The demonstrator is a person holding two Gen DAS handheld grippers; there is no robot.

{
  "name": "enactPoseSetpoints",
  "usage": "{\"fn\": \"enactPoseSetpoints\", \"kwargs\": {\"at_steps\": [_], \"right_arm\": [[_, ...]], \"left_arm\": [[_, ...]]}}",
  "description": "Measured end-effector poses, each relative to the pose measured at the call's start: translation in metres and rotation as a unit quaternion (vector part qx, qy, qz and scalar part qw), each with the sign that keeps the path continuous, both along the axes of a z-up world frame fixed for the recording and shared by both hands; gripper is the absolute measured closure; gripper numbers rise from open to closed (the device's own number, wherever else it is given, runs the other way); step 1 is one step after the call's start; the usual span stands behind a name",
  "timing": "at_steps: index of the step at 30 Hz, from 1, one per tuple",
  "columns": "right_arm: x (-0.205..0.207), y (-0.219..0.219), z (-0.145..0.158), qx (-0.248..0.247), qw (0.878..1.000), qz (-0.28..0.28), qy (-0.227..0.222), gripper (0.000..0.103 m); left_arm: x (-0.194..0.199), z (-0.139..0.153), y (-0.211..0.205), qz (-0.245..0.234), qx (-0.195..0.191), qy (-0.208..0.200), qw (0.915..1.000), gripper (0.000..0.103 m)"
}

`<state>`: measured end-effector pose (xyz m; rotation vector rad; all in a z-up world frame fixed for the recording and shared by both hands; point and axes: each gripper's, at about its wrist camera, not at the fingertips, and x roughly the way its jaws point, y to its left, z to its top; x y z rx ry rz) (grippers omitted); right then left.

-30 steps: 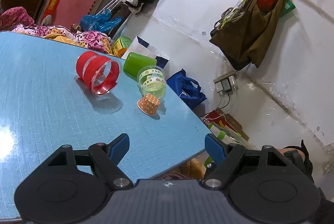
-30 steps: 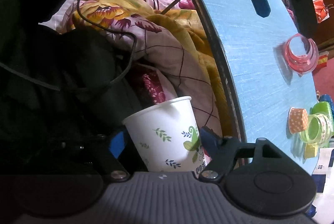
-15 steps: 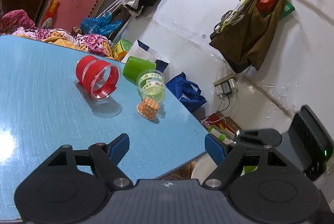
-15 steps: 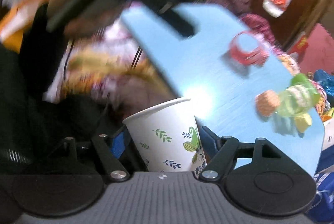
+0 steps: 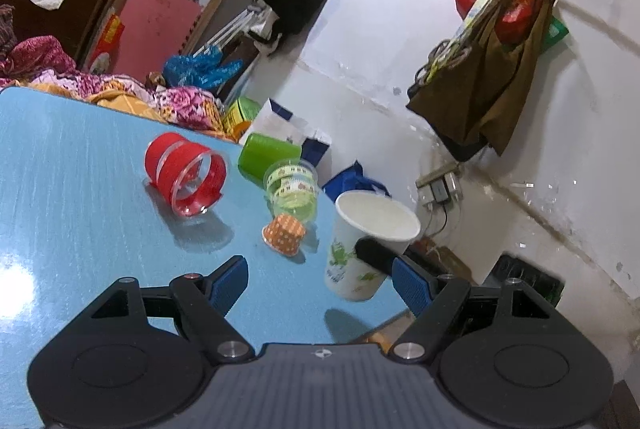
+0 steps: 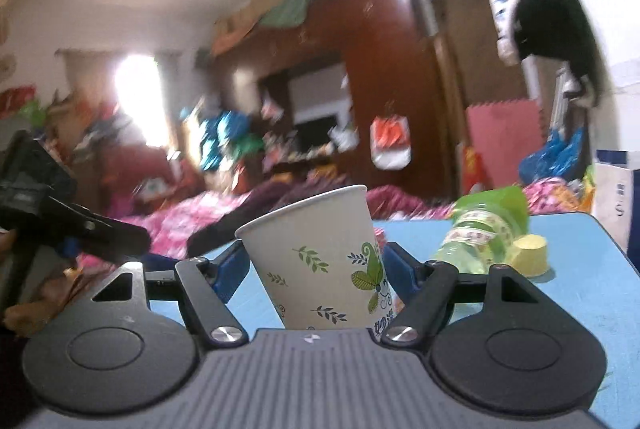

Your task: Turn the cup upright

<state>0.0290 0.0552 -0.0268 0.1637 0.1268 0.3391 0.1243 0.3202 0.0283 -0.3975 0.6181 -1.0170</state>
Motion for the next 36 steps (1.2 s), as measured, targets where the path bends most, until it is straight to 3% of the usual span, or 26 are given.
{"fn": "enactPoseSetpoints", "kwargs": {"at_steps": [6,19,22,23,26,29,32,34,36], "right_arm": [[-0.002,0.014,-0.019,-0.004,0.999,-0.029,-0.039,0.029],[-0.015,0.002,-0.036,0.025,0.998,-0.048,-0.030,0.027],[-0.017,-0.002,-0.031,0.029,0.998,-0.057,-0.018,0.013],[-0.021,-0.003,-0.029,0.027,0.998,-0.059,-0.019,0.003],[-0.032,-0.009,-0.020,0.014,0.998,-0.065,-0.022,0.001],[-0.043,-0.027,-0.006,0.017,0.997,-0.070,-0.016,0.001],[-0.054,-0.047,0.013,0.026,0.996,-0.081,0.022,0.001],[-0.065,-0.054,0.024,0.027,0.996,-0.087,0.016,0.001],[-0.074,-0.056,0.033,0.014,0.995,-0.096,0.002,0.001]], "left_arm": [[-0.007,0.000,-0.010,0.016,-0.002,-0.021,0.9996,0.021],[-0.012,-0.007,-0.032,0.019,0.025,-0.032,0.9990,0.021],[-0.013,-0.008,-0.034,0.023,0.032,-0.039,0.9985,0.021],[-0.014,-0.007,-0.036,0.026,0.034,-0.043,0.9981,0.020],[-0.019,-0.006,-0.038,0.050,0.044,-0.063,0.9958,0.011],[-0.027,-0.002,-0.043,0.100,0.073,-0.096,0.9877,0.005],[-0.038,0.002,-0.061,0.163,0.164,-0.130,0.9642,0.002],[-0.043,0.002,-0.073,0.190,0.204,-0.145,0.9493,0.002],[-0.047,0.001,-0.081,0.198,0.218,-0.153,0.9434,0.002]]}}
